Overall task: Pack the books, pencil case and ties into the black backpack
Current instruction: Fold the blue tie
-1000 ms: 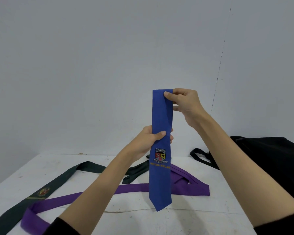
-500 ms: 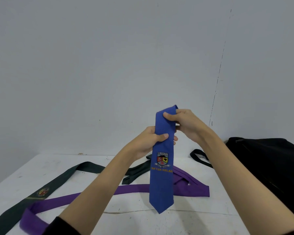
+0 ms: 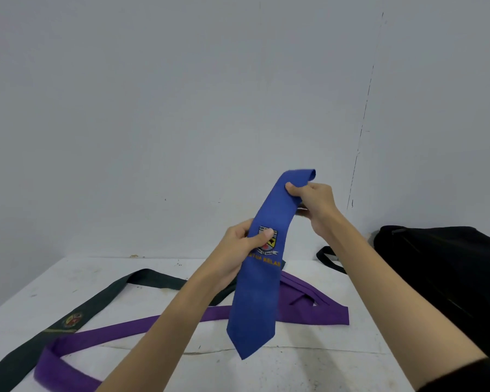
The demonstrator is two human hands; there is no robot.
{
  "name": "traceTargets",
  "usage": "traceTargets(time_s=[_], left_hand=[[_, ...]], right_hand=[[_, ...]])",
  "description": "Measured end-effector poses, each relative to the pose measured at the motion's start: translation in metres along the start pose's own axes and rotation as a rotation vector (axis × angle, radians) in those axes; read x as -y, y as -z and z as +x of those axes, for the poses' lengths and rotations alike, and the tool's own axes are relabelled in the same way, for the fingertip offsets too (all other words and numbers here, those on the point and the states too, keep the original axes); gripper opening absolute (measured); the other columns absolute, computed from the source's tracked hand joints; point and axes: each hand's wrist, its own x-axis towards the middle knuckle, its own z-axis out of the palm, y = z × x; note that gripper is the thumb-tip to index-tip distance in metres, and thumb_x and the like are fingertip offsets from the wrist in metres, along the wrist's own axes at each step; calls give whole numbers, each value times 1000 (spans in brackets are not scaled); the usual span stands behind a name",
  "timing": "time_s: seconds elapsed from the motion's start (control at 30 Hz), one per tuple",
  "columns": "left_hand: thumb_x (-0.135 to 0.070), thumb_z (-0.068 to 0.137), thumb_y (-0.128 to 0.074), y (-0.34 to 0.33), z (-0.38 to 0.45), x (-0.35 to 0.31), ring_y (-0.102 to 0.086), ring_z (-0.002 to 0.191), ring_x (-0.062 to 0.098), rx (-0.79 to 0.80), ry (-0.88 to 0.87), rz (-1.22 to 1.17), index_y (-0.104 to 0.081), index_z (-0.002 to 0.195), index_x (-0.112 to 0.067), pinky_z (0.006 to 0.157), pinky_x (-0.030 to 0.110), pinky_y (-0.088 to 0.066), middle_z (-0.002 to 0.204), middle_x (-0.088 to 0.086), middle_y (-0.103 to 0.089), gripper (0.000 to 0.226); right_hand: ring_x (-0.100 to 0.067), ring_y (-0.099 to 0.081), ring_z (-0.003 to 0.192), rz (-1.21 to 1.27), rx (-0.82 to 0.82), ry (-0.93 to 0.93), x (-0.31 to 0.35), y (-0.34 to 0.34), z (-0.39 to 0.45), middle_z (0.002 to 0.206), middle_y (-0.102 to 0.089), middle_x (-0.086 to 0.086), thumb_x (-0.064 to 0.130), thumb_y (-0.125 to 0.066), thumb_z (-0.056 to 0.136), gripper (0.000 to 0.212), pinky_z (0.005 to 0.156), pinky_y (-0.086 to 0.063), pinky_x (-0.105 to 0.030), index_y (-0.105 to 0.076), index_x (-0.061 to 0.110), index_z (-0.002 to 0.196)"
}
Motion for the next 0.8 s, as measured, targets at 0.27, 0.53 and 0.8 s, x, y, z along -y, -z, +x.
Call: traceTargets(time_s=[0.27,0.53,0.8], left_hand=[[-14,89,-63,4,2,-25,-67,71,17,-60,-122,295,-67,103,-7,66,27,-56,85,7,-71,16],[-14,89,-61,6,7,-35,-67,67,13,-17,-79,169,-69,98,-10,60,24,-55,77,1,-71,12],[-15,92,-55,2,4,-10,-68,76,16,34,76,-69,-67,103,-6,69,28,-57,91,8,-72,18]], right_hand=[[-15,-63,77,-335,237,92,-34,12,-22,80,-70,0,34,-52,95,27,75,-44,-32,-65,14,82],[-6,-68,89,-157,469,280,-26,12,-33,94,-73,7,-3,-61,86,29,80,-54,-21,-68,21,100],[-6,-65,78,-159,182,376,-30,5,-30,79,-70,17,-9,-51,88,40,68,-53,-18,-70,26,81]])
